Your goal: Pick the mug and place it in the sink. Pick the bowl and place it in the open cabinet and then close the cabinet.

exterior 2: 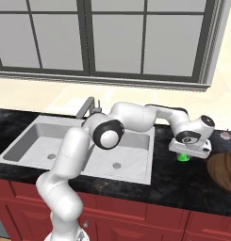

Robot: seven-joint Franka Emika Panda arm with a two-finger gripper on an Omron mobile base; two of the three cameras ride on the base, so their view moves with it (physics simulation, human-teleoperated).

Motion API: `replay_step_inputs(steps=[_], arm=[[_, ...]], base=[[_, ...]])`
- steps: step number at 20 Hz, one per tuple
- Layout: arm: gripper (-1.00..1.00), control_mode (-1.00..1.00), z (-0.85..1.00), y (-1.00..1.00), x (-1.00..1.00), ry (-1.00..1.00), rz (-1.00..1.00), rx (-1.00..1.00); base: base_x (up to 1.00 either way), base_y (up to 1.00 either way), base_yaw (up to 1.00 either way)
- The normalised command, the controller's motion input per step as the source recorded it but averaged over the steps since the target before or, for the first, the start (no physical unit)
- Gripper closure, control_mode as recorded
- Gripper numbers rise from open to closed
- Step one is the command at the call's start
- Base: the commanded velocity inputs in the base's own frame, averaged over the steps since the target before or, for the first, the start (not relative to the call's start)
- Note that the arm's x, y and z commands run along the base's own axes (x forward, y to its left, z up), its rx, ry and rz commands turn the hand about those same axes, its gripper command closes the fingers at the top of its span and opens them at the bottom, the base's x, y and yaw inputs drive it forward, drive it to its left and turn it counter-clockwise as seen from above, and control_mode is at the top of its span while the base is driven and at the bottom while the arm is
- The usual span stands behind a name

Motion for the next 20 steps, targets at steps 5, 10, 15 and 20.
replay_step_inputs(steps=[5,10,15,20], arm=[[1.0,-1.0,-0.2,0.04,0.02,0.0,0.0,0.03],[1.0,-1.0,-0.09,0.12,-0.18,-0.06,-0.01,0.09],[1.0,-1.0,0.35,0.76,-0.08,-0.21,-0.02,-0.01],[1.0,-1.0,0.56,0.91,-0.1,-0.19,0.0,-0.04]], base=[[0.0,0.0,0.0],[0.0,0.0,0.0],[0.0,0.0,0.0],[0.0,0.0,0.0]])
